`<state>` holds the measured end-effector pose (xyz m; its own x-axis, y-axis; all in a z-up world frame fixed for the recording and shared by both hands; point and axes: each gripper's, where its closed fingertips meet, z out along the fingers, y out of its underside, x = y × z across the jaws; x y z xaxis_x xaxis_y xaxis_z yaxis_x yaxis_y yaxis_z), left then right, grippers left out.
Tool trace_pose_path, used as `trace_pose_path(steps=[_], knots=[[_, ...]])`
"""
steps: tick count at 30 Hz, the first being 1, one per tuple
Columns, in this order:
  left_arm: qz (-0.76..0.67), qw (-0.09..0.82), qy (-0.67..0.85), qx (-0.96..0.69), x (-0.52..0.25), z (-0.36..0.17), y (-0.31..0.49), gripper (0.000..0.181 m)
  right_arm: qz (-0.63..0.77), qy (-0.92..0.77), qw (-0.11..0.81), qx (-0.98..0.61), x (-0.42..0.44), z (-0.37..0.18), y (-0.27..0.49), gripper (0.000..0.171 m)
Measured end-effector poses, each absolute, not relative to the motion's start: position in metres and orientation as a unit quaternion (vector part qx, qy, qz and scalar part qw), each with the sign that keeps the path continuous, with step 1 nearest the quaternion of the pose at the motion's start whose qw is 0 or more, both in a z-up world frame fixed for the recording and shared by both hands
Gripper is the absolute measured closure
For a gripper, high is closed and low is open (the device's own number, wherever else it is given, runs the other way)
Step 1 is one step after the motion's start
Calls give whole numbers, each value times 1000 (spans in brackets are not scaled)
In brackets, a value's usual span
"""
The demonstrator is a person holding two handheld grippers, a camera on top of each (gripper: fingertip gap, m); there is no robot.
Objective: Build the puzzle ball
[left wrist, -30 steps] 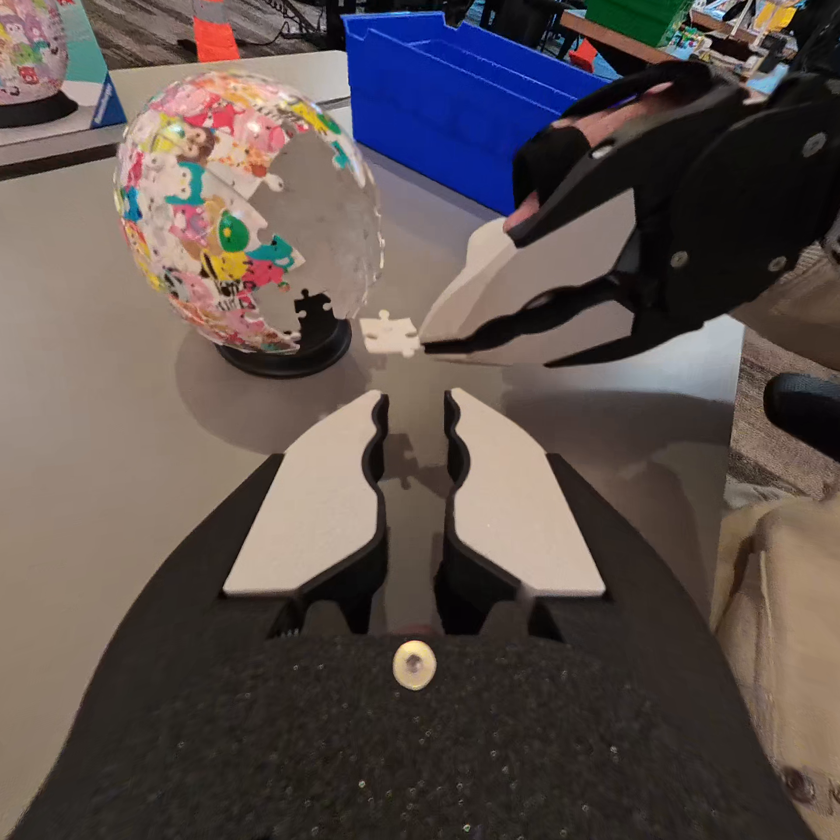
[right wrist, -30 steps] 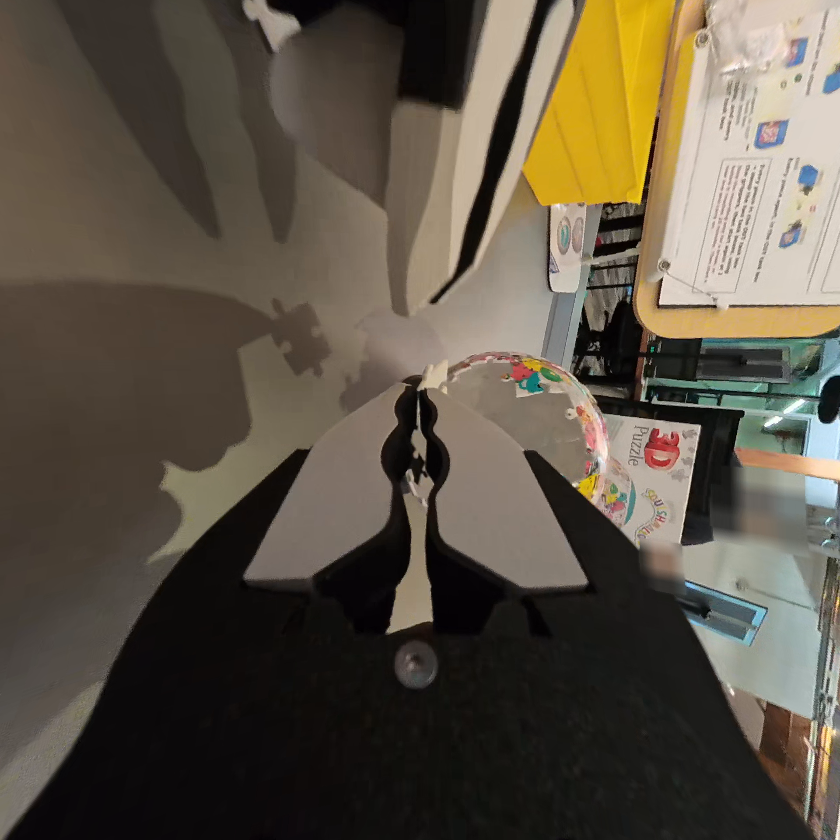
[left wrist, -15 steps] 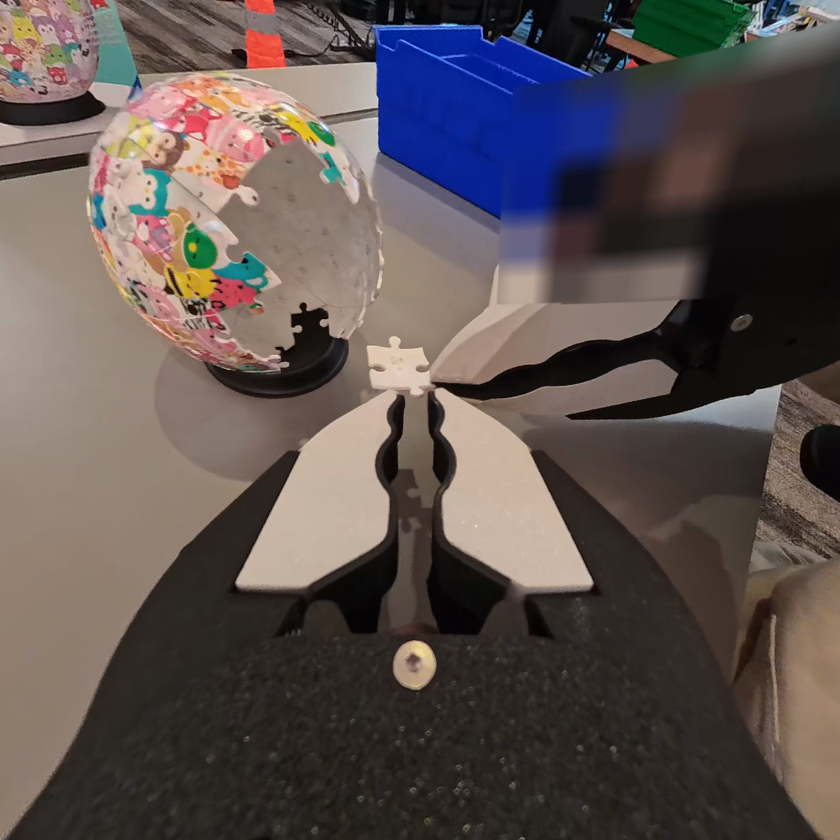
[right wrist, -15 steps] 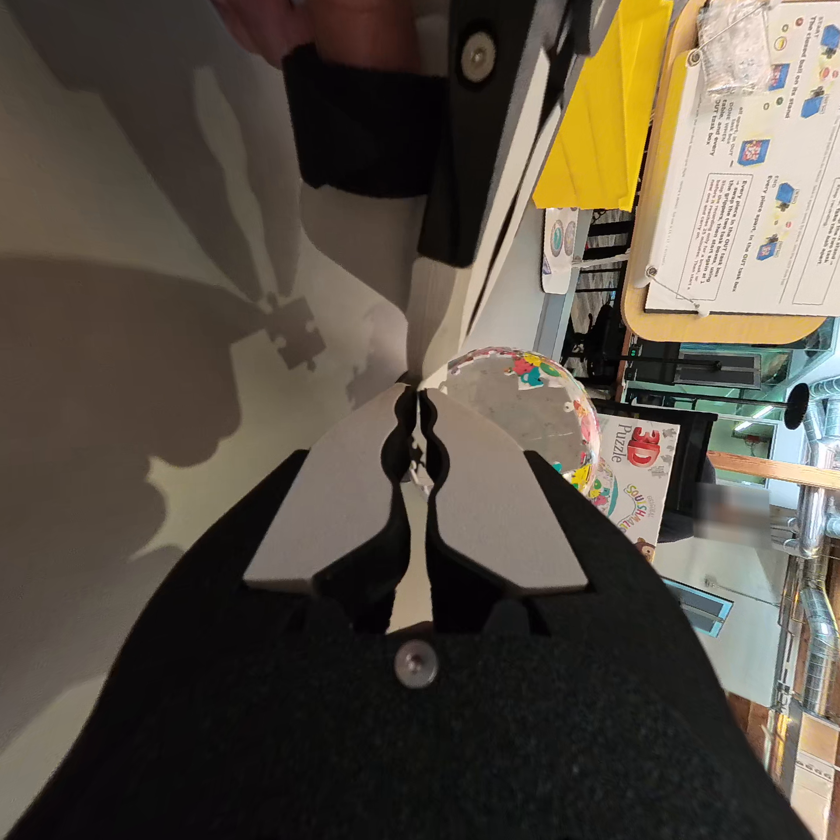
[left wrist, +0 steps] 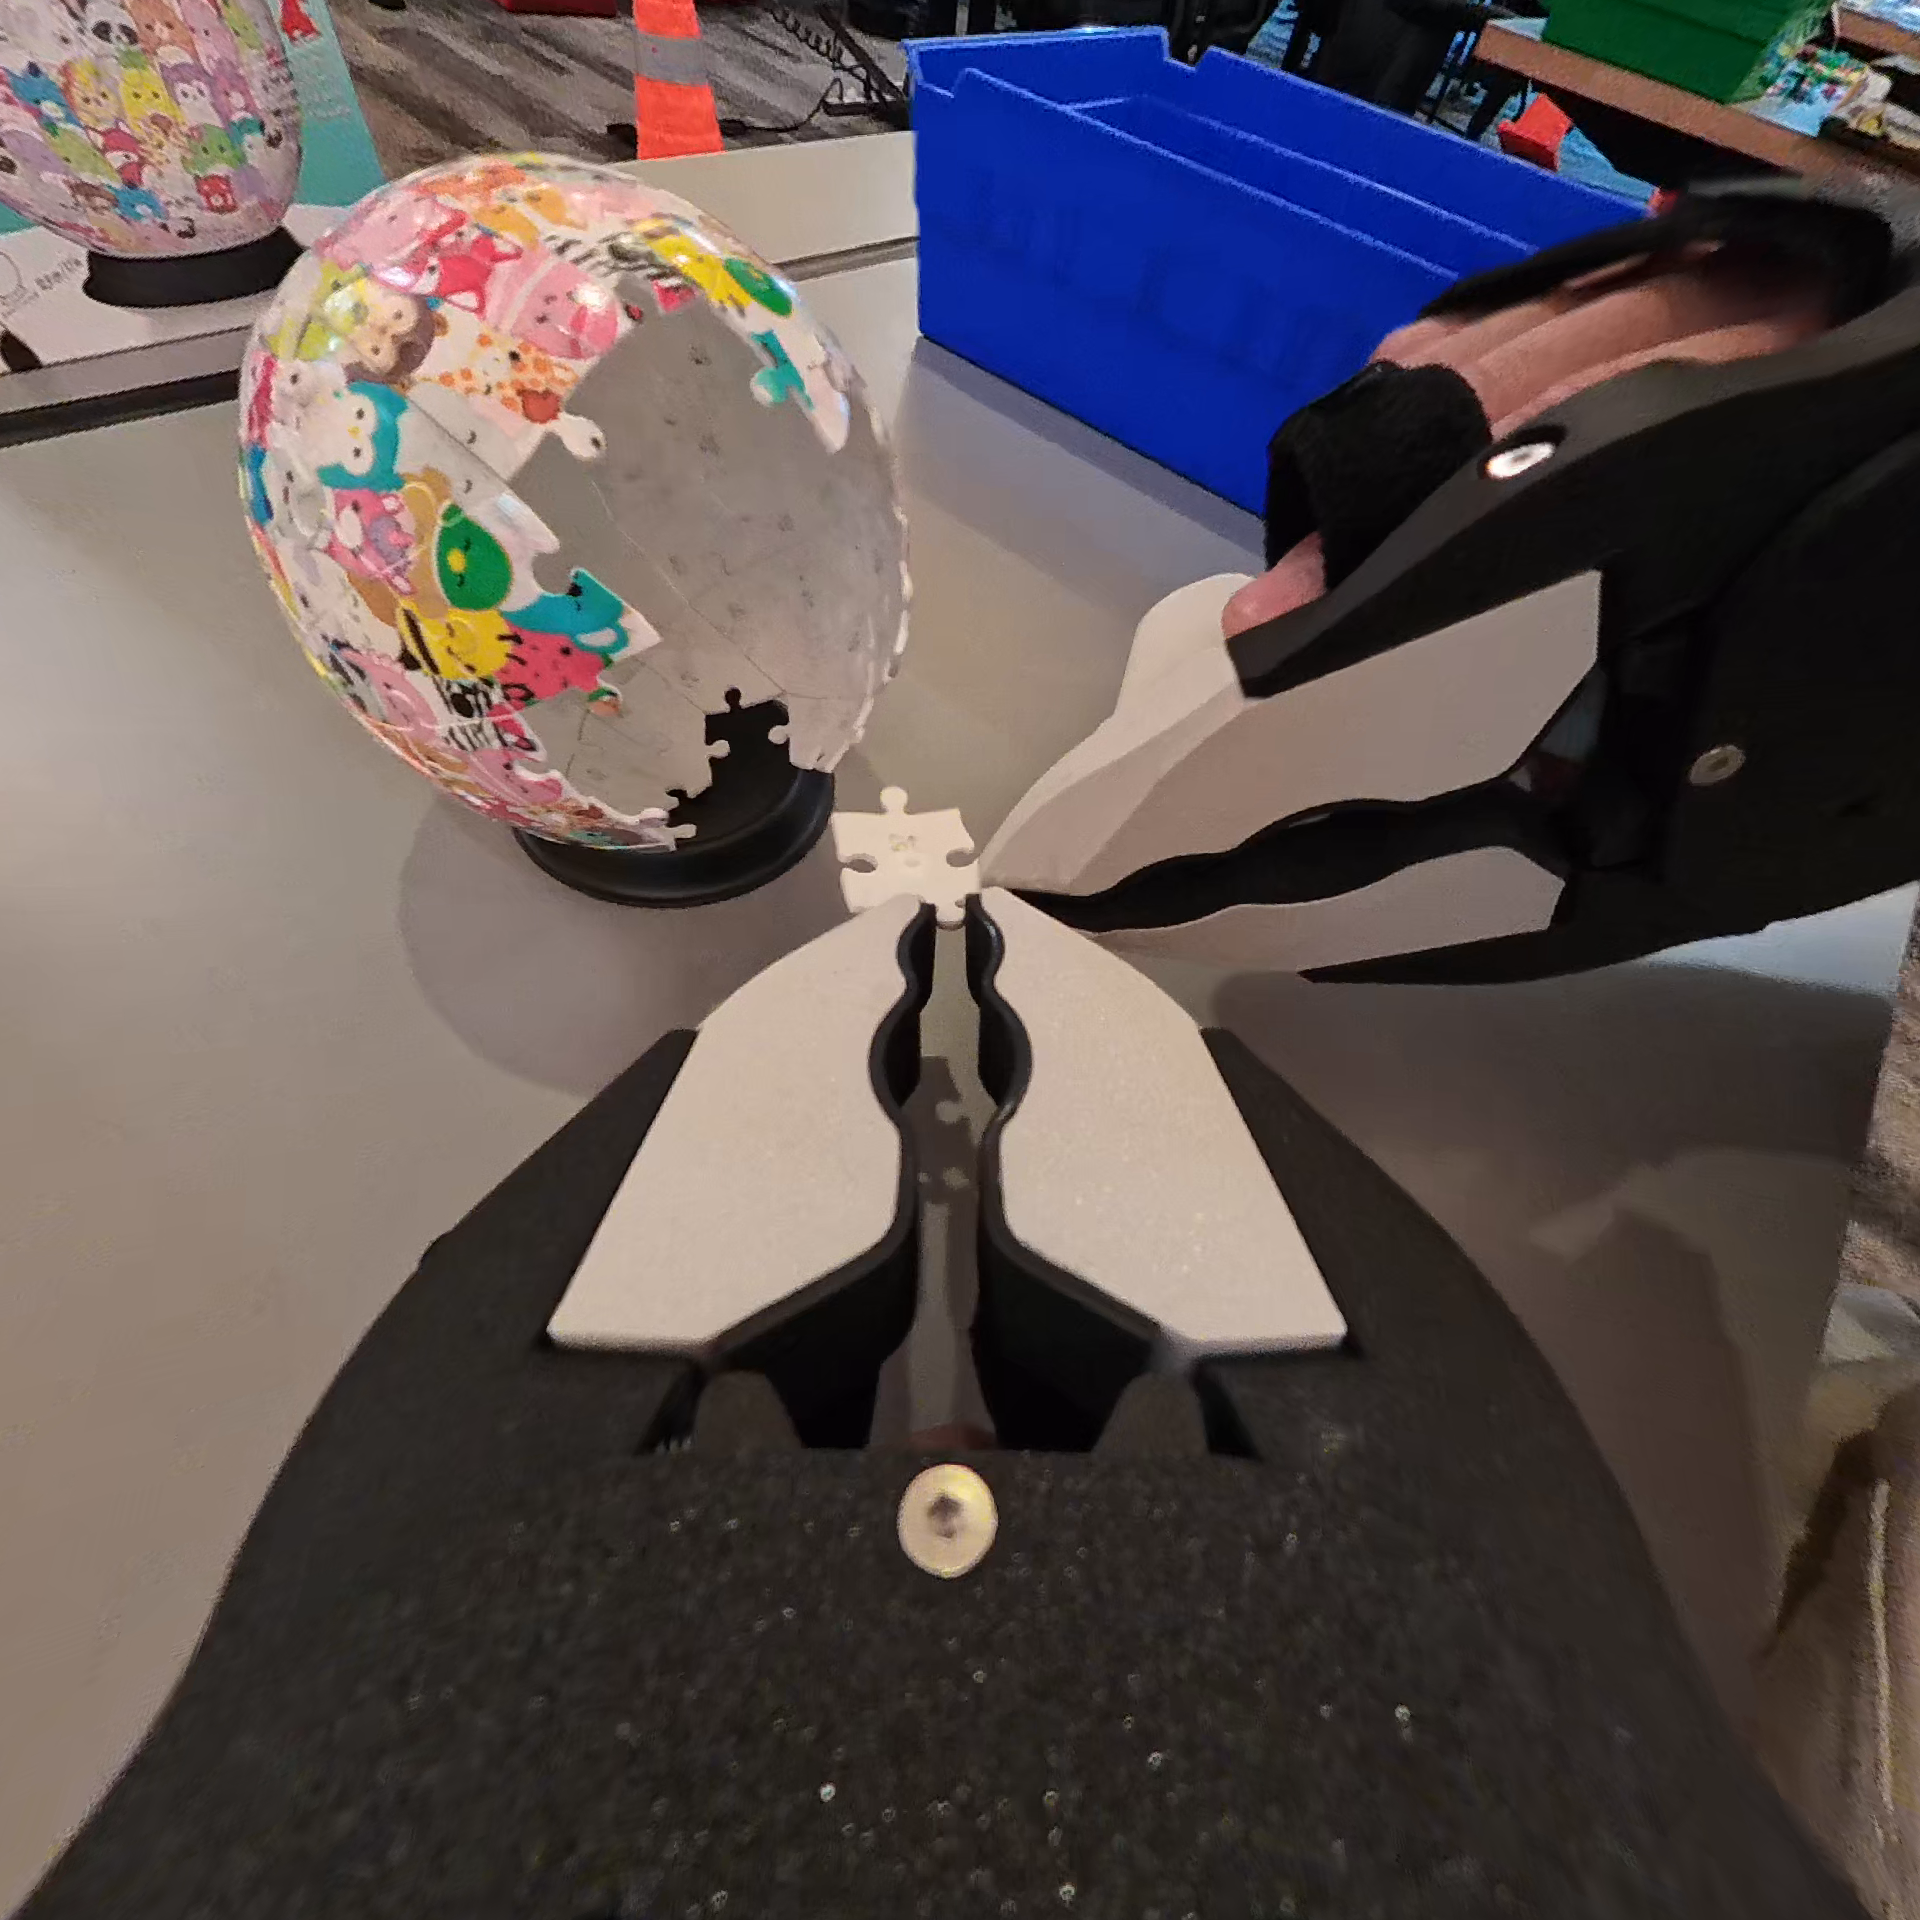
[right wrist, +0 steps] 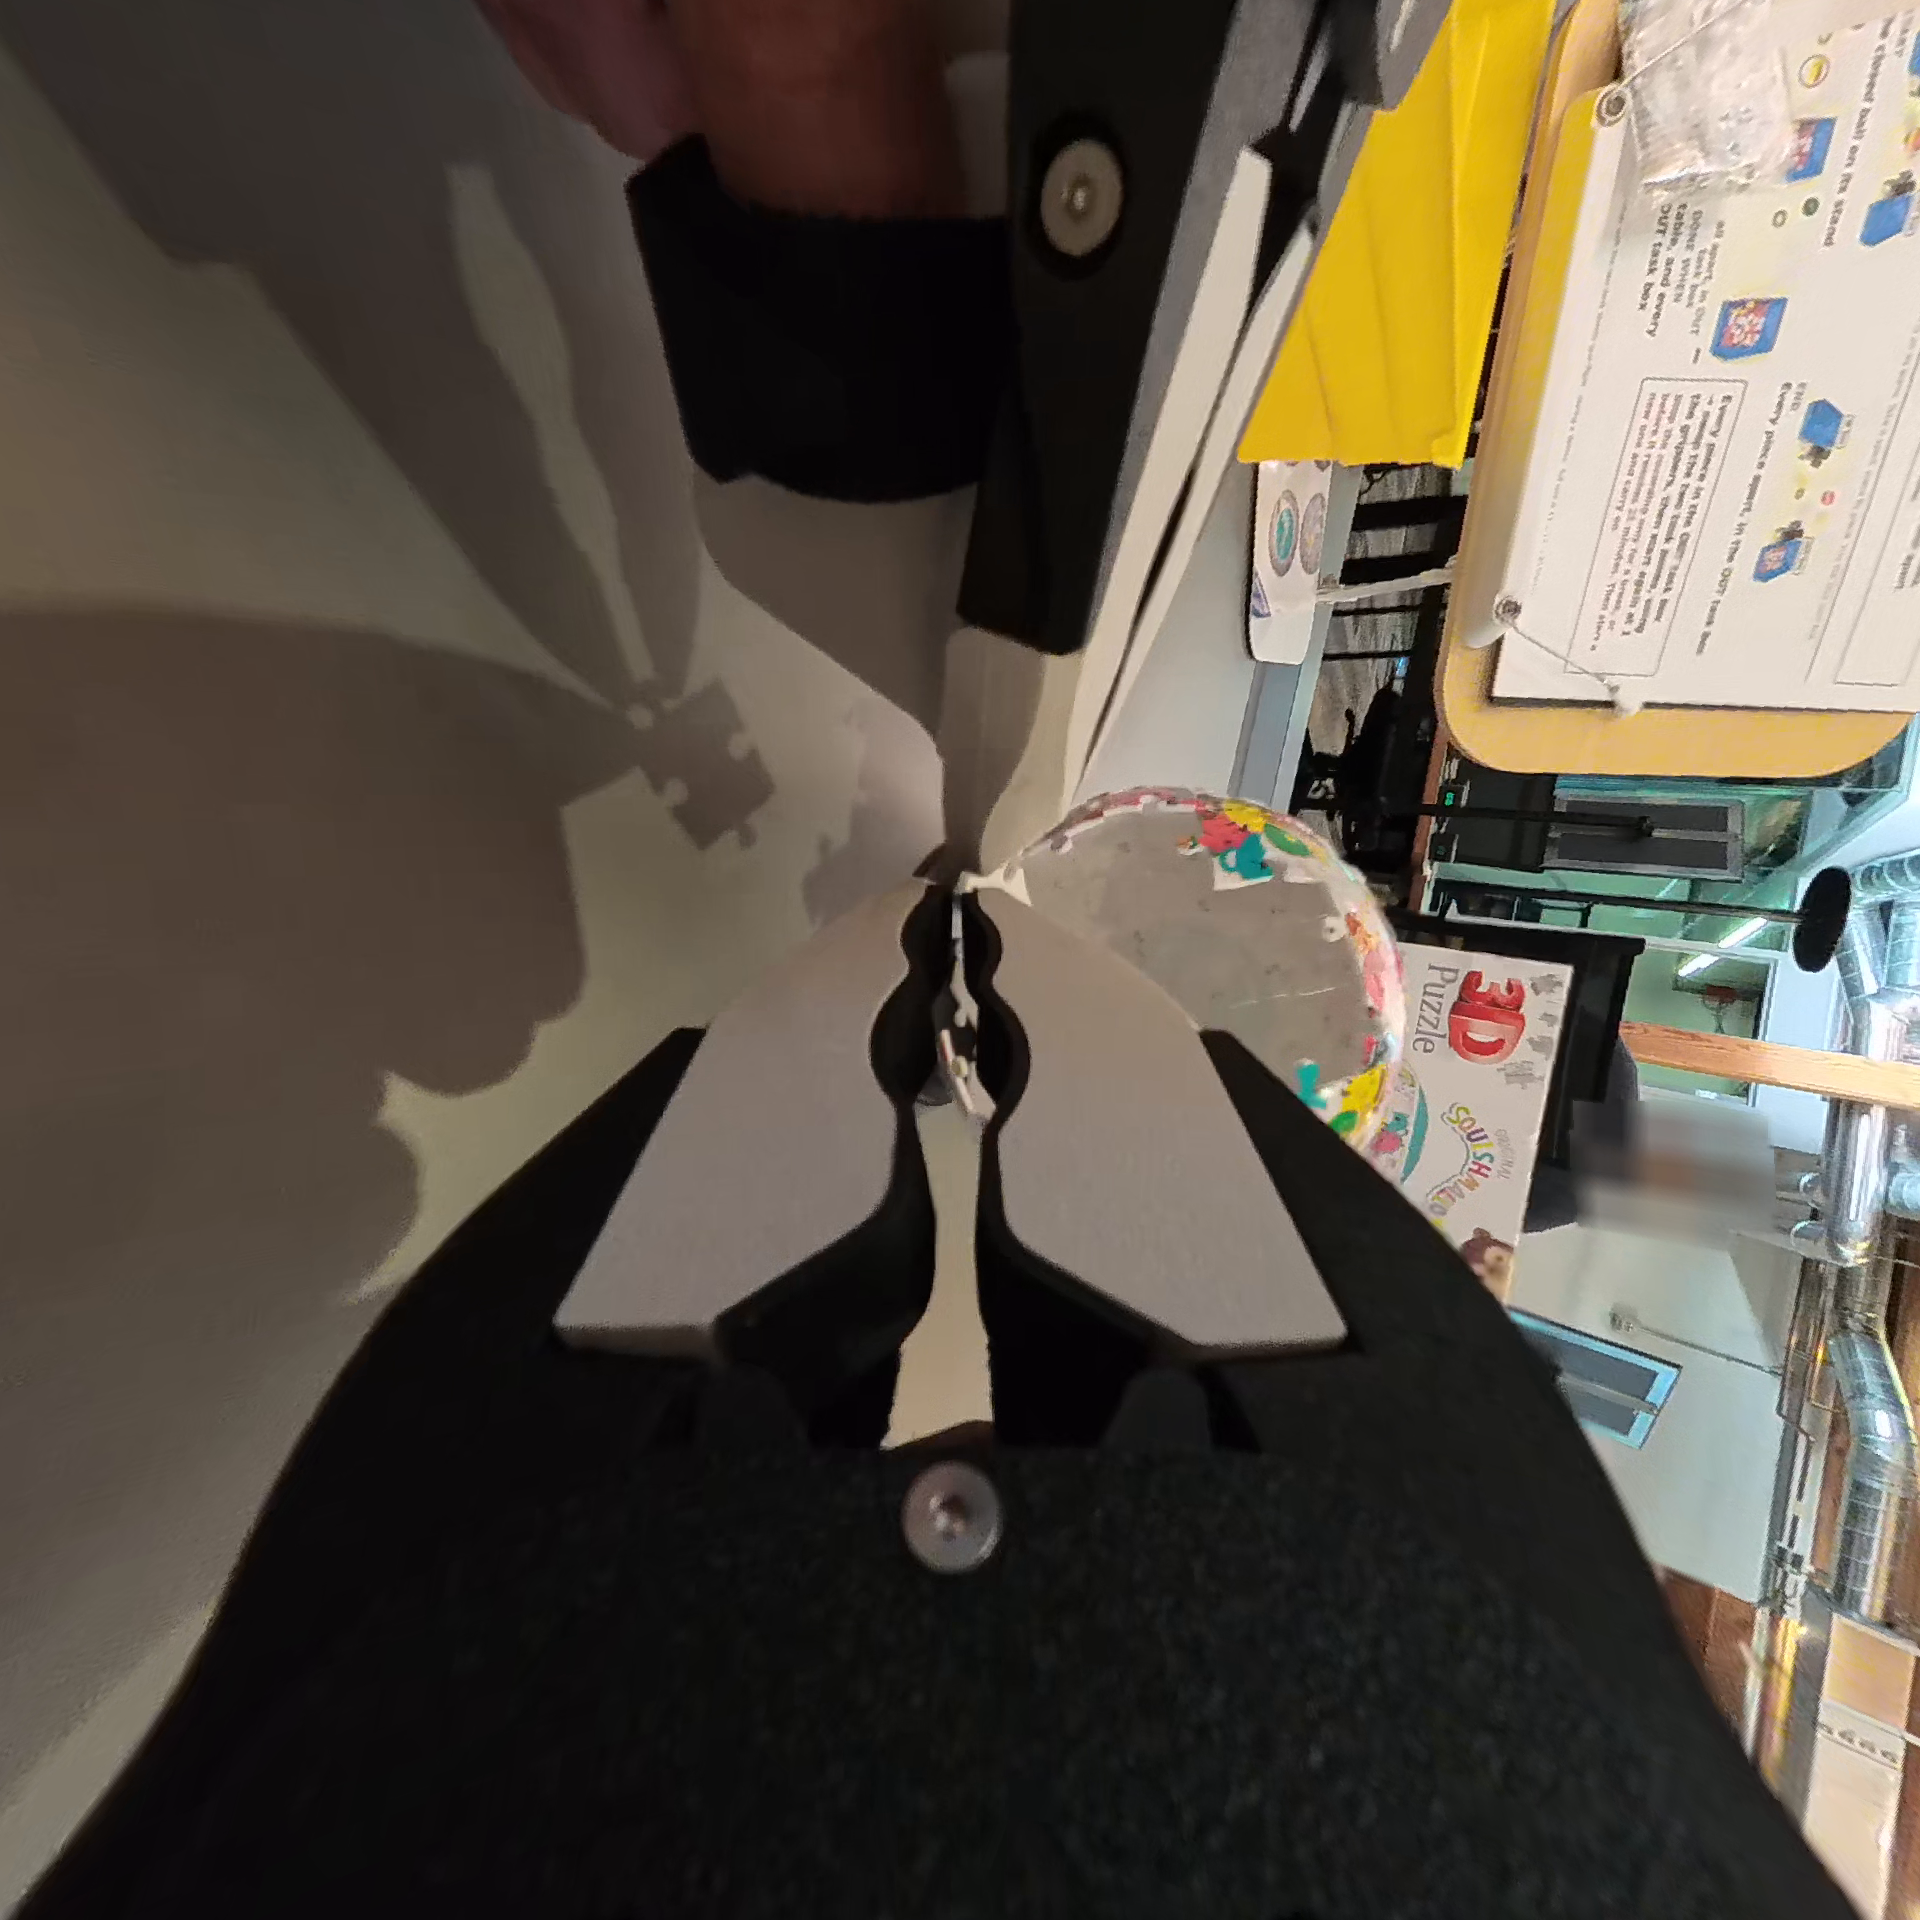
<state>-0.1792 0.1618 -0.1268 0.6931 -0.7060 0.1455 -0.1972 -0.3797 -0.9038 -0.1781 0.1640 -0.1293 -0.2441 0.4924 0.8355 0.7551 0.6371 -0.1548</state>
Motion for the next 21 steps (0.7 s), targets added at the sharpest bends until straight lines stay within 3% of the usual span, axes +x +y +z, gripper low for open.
trace_pose_path(steps=[5, 11, 21], knots=[[-280, 494, 244, -786, -178, -129, 181, 176, -147, -740, 468, -461, -157, -128, 179, 152], [-277, 487, 229, -796, -172, -128, 201, 176, -163, -697, 464, -522, -132, -134, 193, 153], [-293, 474, 224, -800, -175, -126, 201, 176, -208, -732, 483, -434, -170, -133, 198, 155]])
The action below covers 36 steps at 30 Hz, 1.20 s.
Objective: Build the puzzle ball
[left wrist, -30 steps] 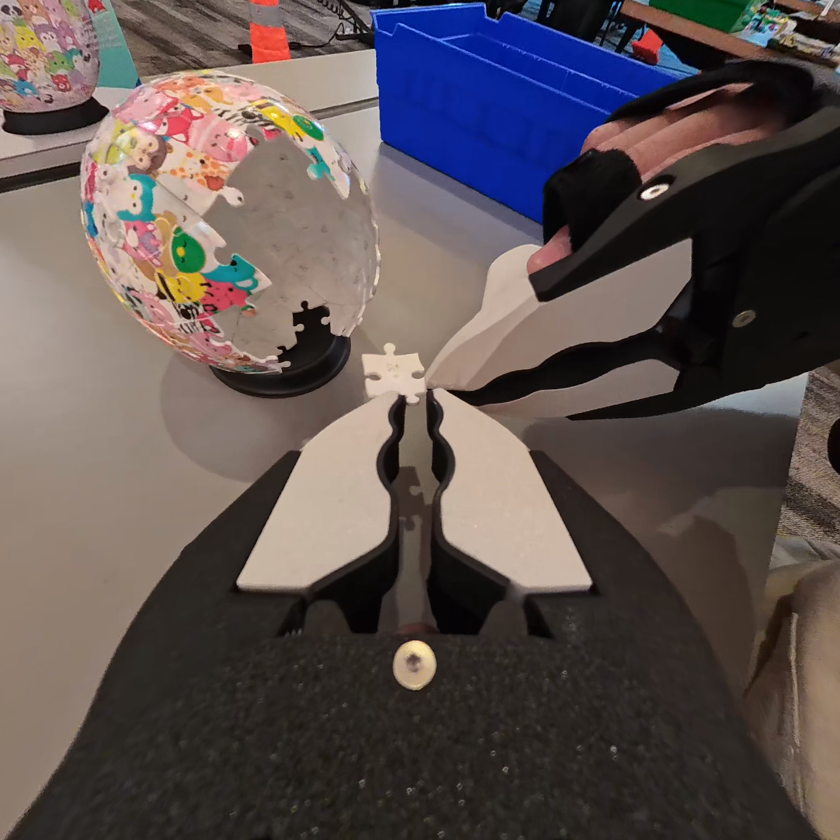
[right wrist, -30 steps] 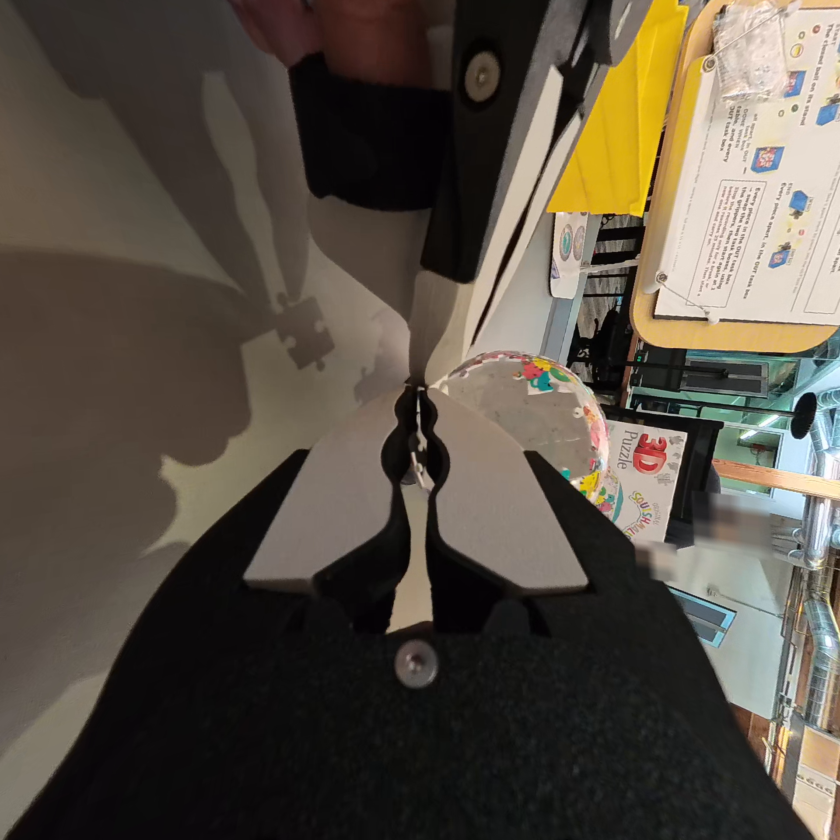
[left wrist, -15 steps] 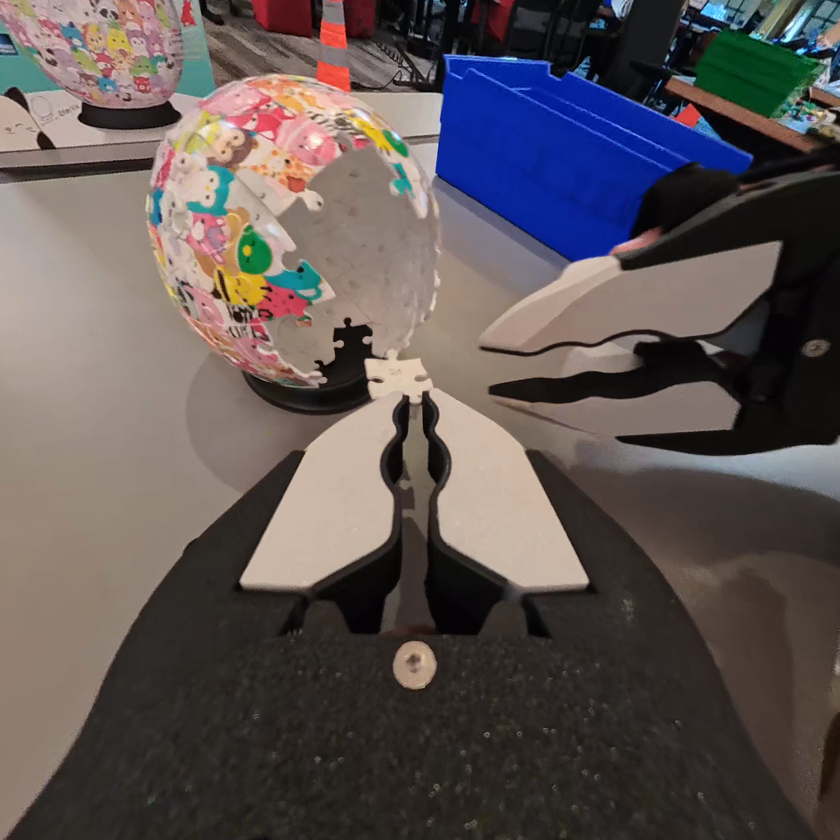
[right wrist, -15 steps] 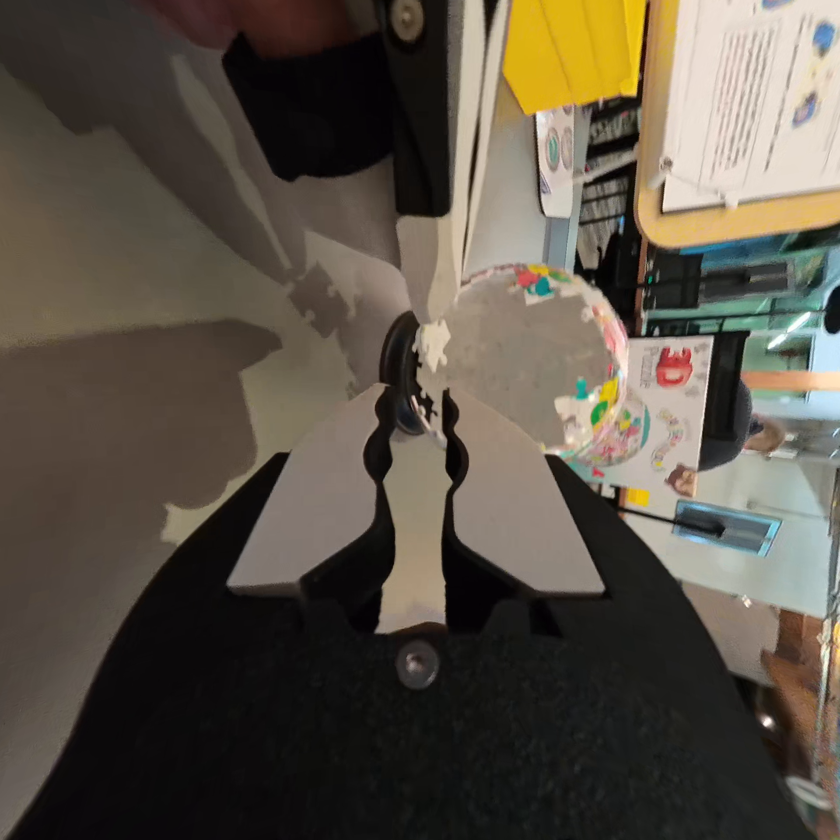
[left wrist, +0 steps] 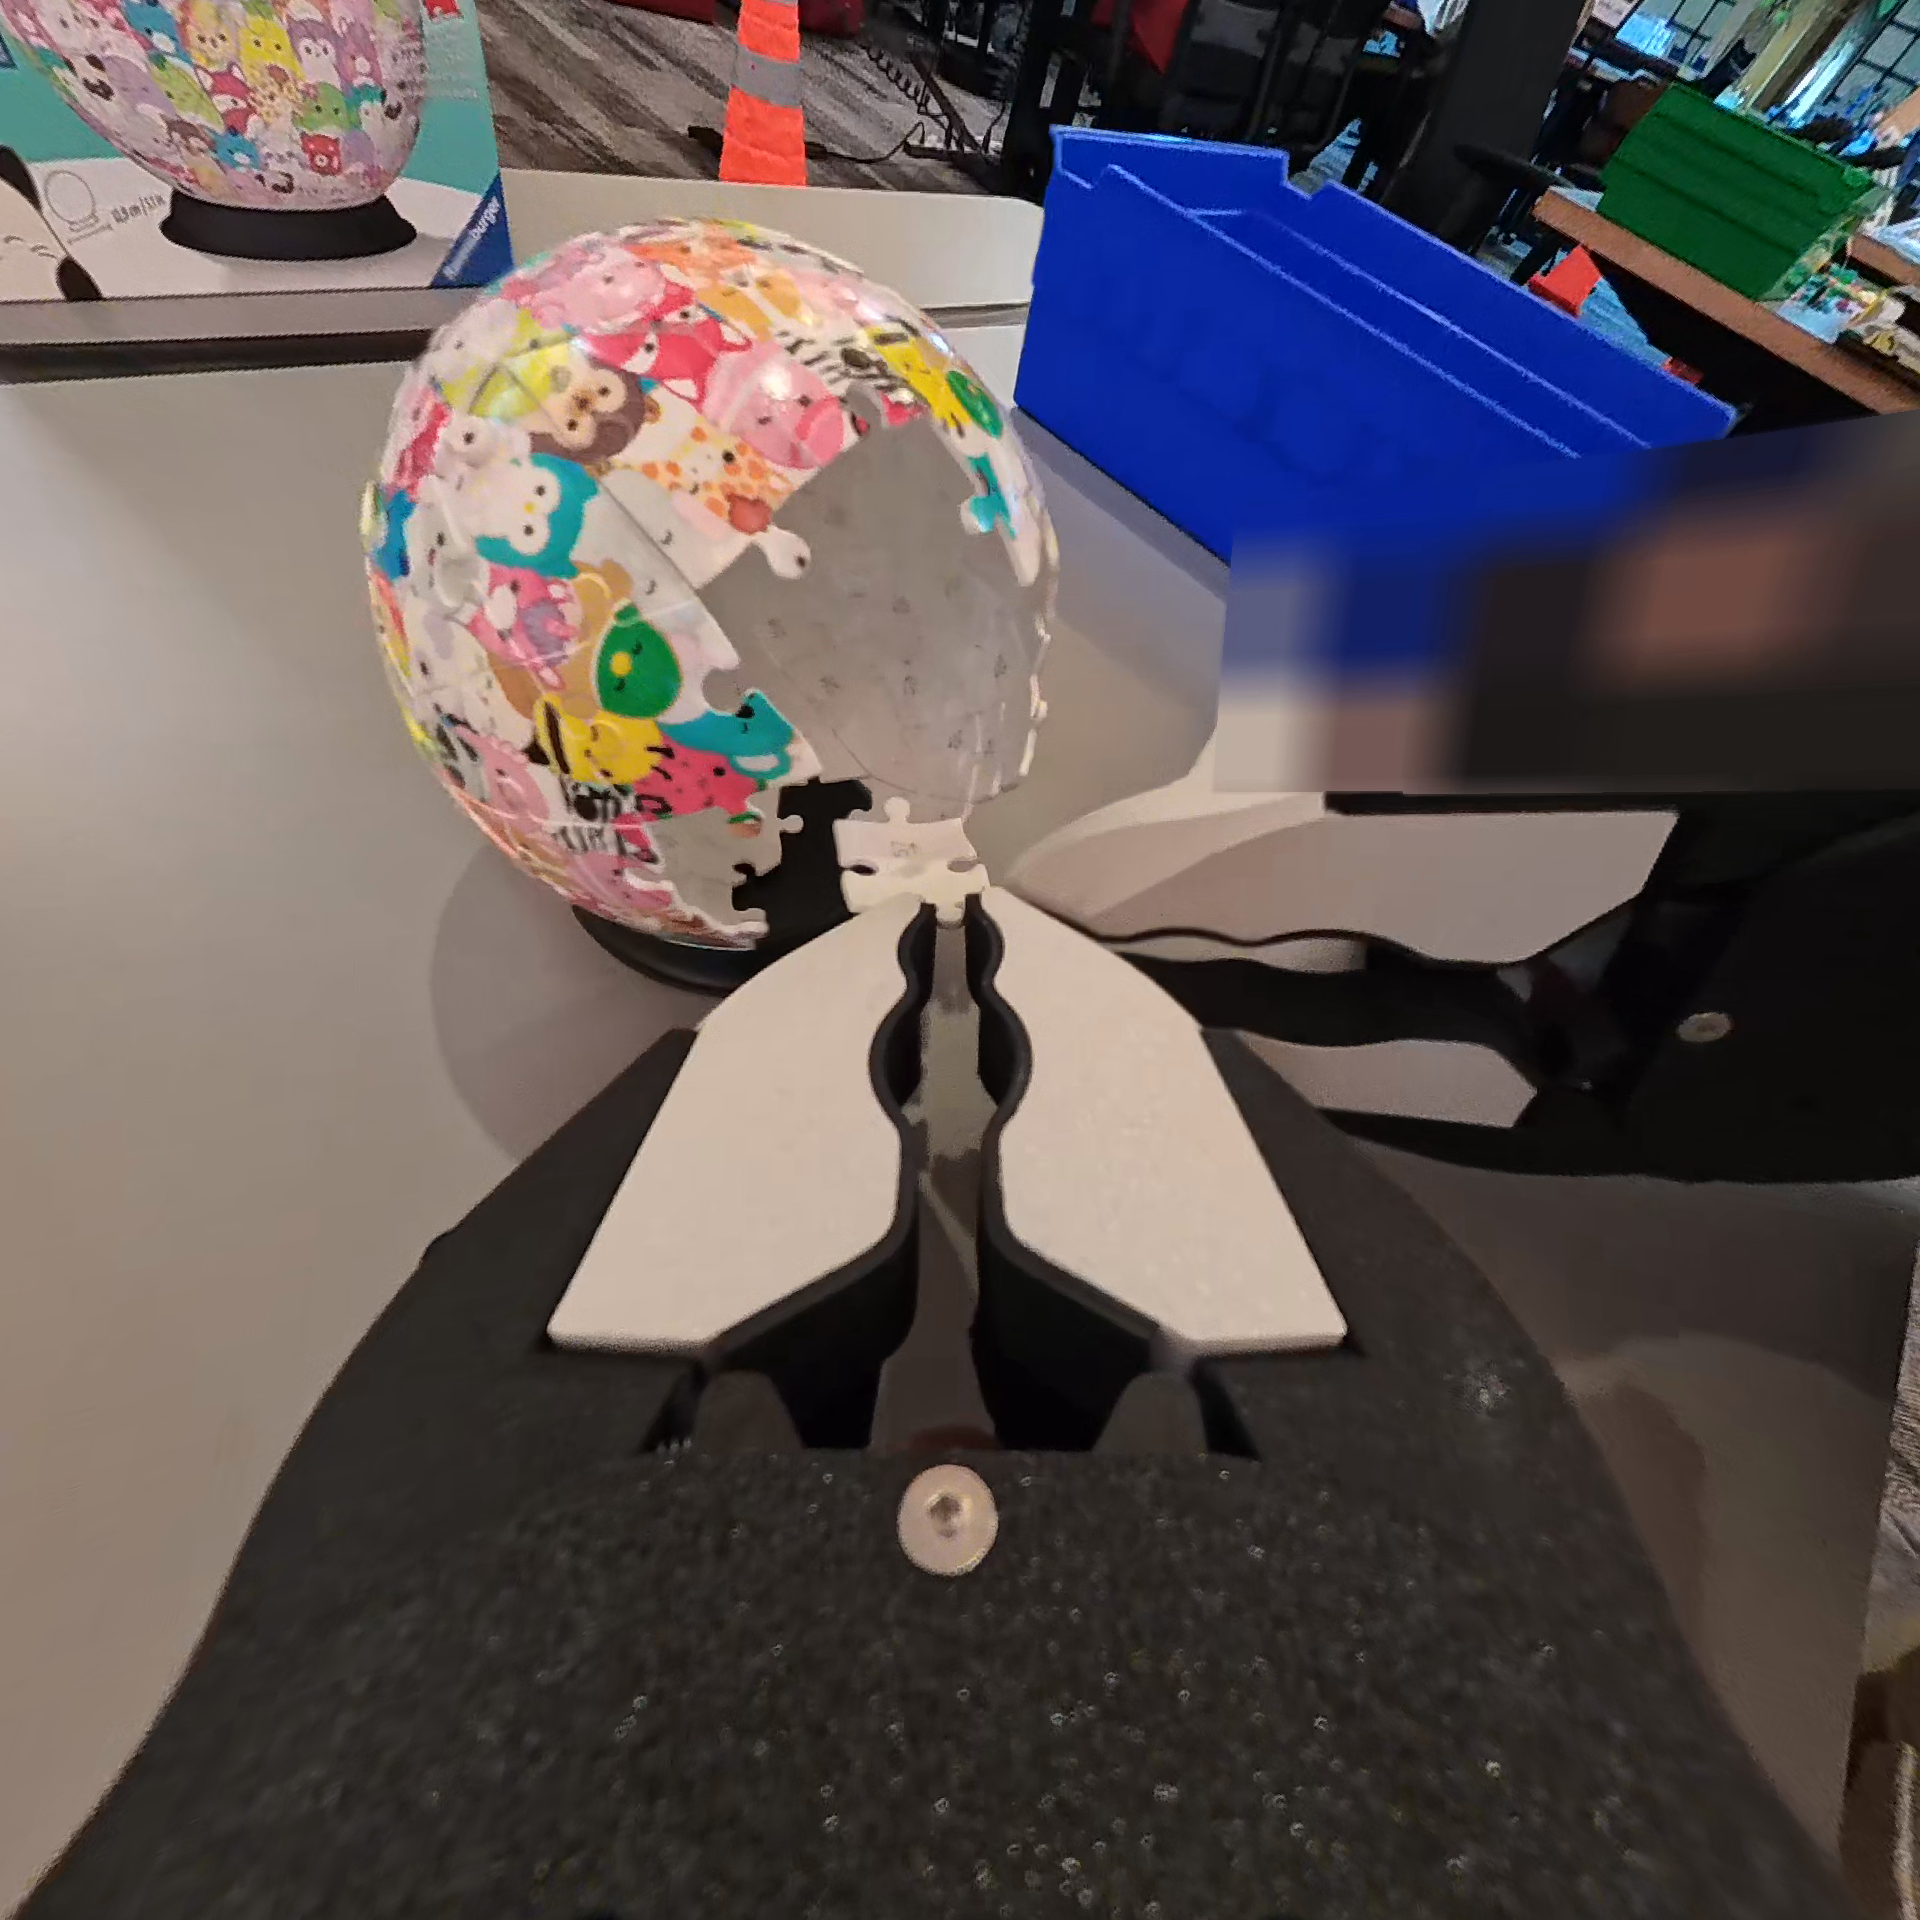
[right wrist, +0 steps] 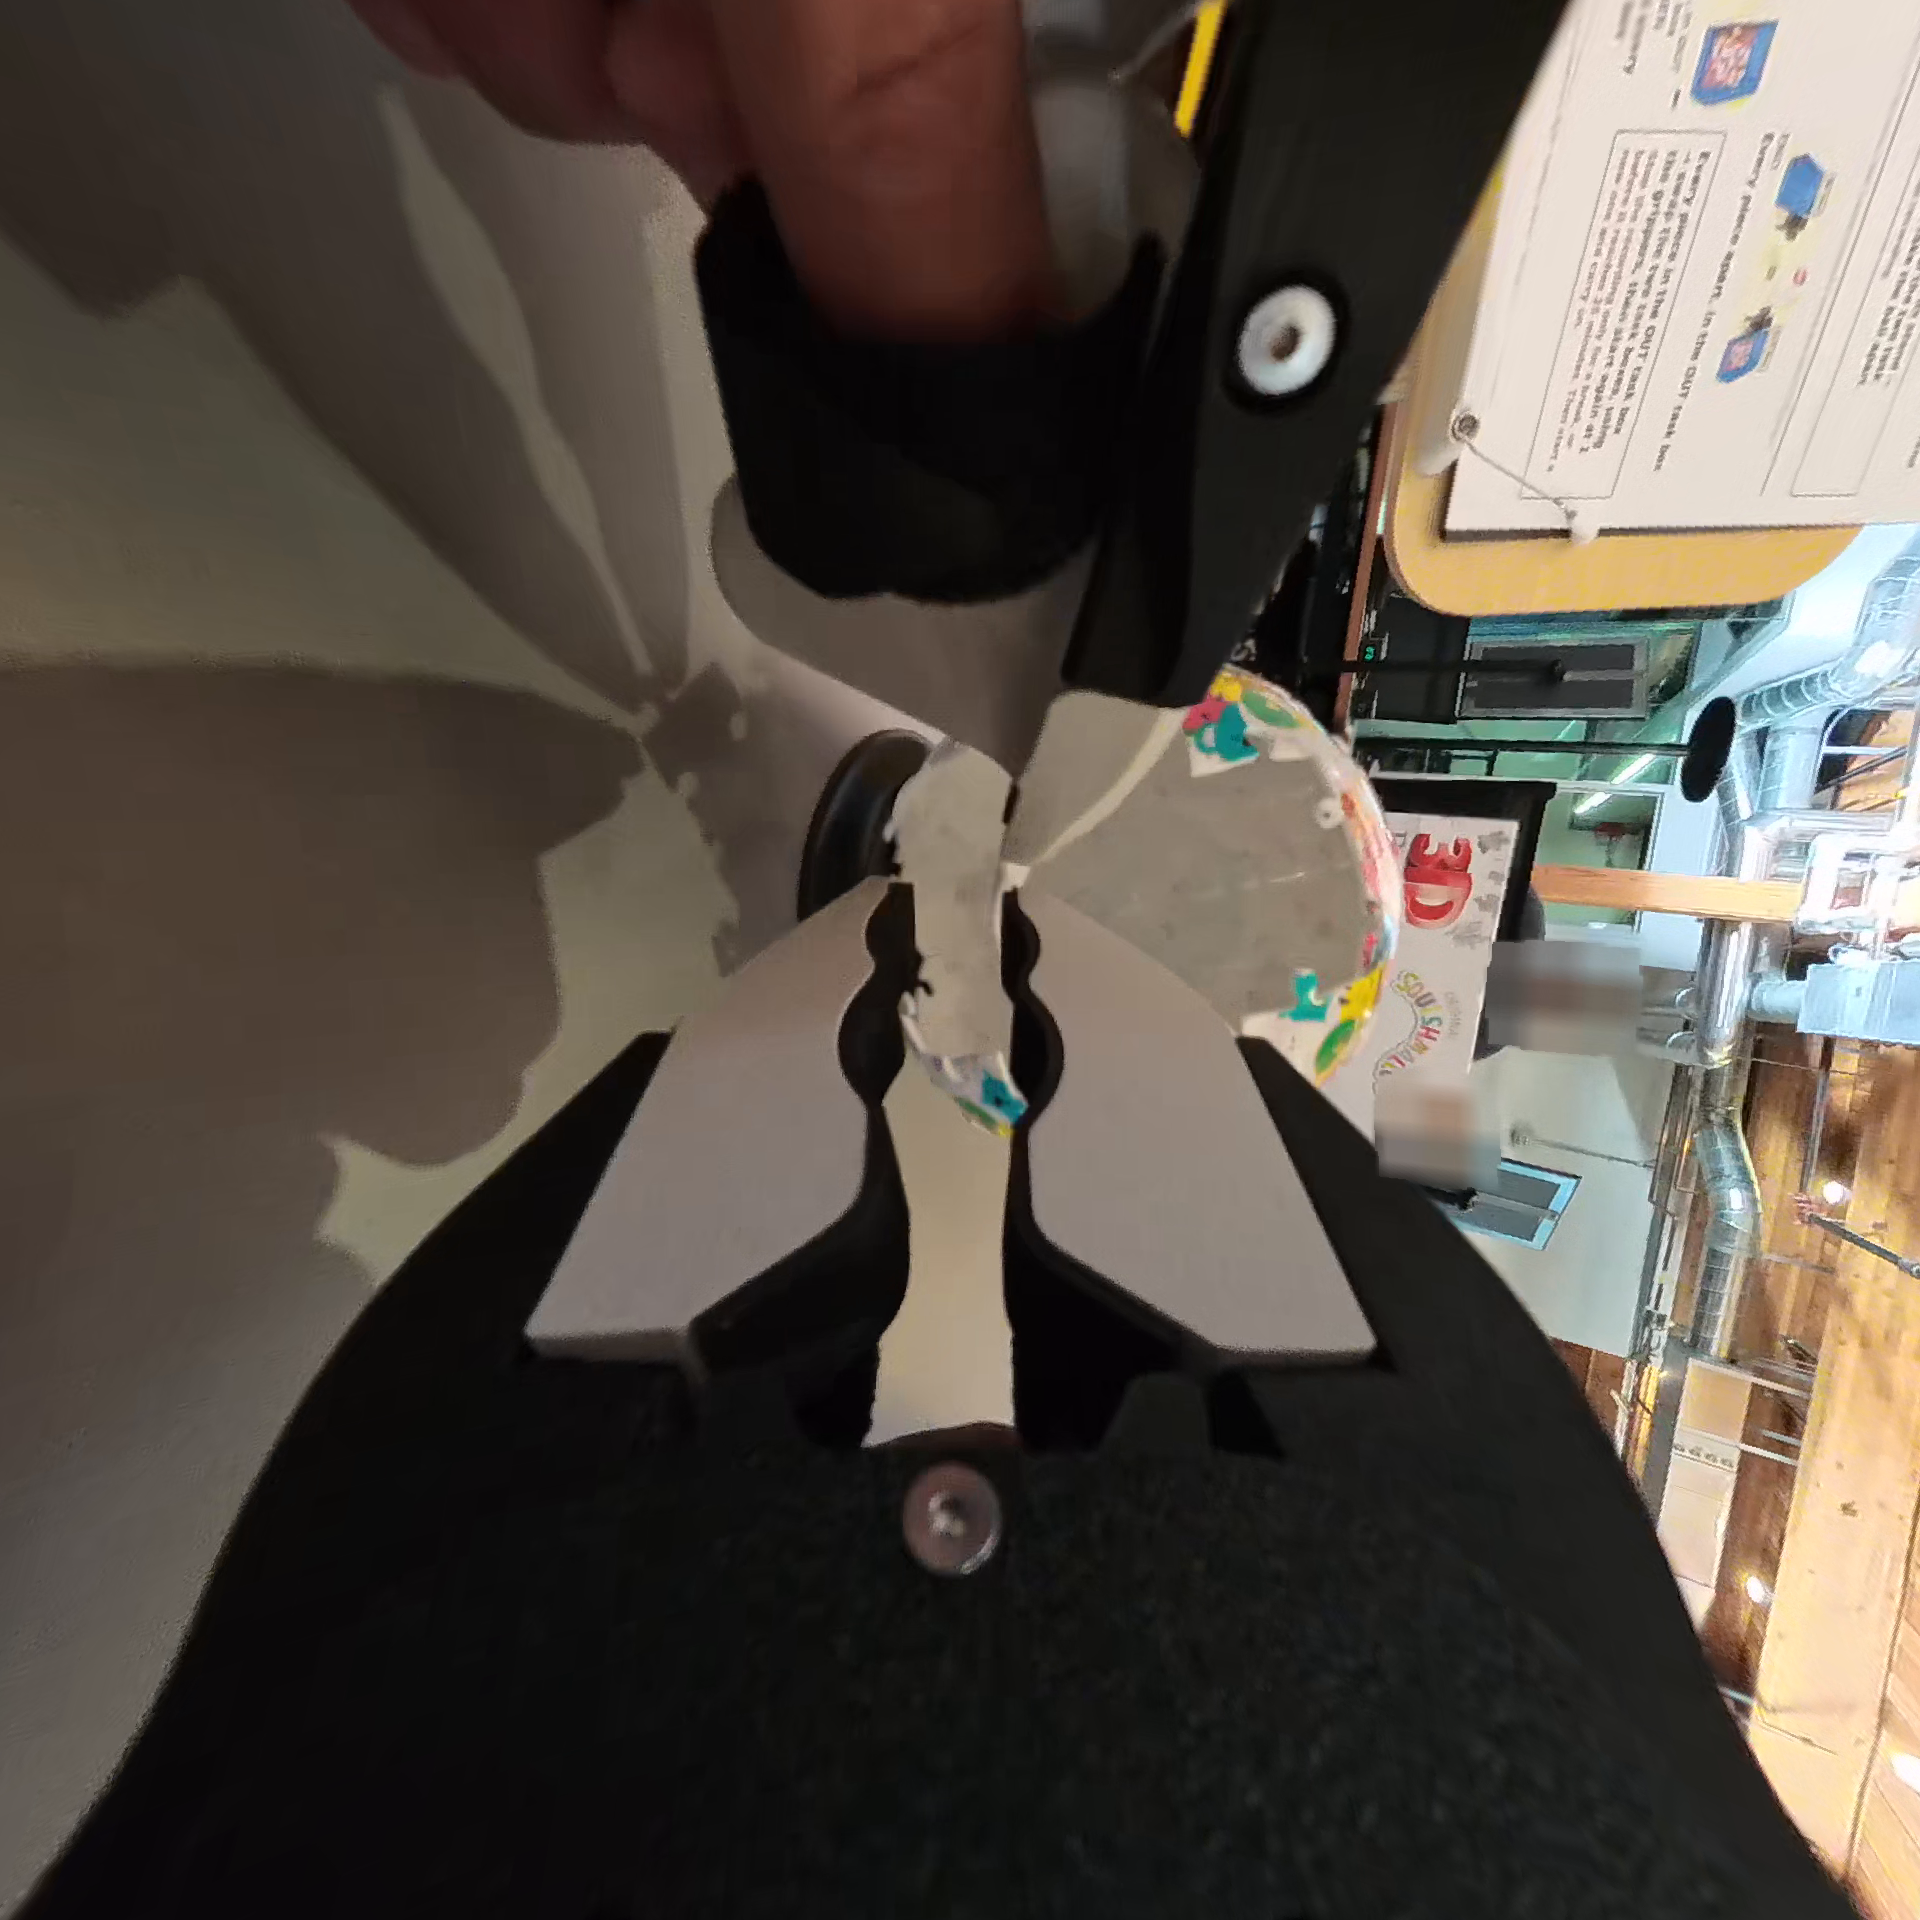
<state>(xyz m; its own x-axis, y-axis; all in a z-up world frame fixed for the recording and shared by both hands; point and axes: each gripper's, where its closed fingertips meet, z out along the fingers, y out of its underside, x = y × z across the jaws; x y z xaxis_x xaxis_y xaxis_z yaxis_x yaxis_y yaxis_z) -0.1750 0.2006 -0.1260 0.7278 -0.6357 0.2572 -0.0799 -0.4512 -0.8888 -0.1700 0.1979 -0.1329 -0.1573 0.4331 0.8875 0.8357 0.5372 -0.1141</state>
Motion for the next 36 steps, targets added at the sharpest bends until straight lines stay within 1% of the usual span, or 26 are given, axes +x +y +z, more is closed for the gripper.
trace_pose_path(steps=[5, 7, 12, 19, 21, 23, 30, 36], knots=[[-330, 457, 212, -799, -174, -126, 198, 176, -222, -709, 515, -427, -175, -128, 200, 162], [-329, 455, 217, -798, -173, -126, 196, 176, -222, -705, 515, -434, -174, -130, 201, 167], [-318, 451, 226, -803, -173, -131, 192, 176, -217, -706, 514, -437, -173, -133, 200, 169], [-303, 448, 221, -811, -176, -136, 192, 176, -226, -703, 512, -438, -175, -138, 199, 168], [-294, 455, 216, -812, -177, -136, 196, 176, -226, -696, 515, -446, -169, -137, 198, 156], [-284, 463, 207, -814, -177, -136, 201, 177, -218, -677, 521, -472, -156, -135, 199, 153], [-262, 469, 179, -824, -163, -138, 214, 176, -171, -606, 549, -549, -116, -138, 188, 155], [-236, 460, 183, -836, -157, -144, 225, 176, -173, -598, 561, -545, -112, -134, 182, 157]])
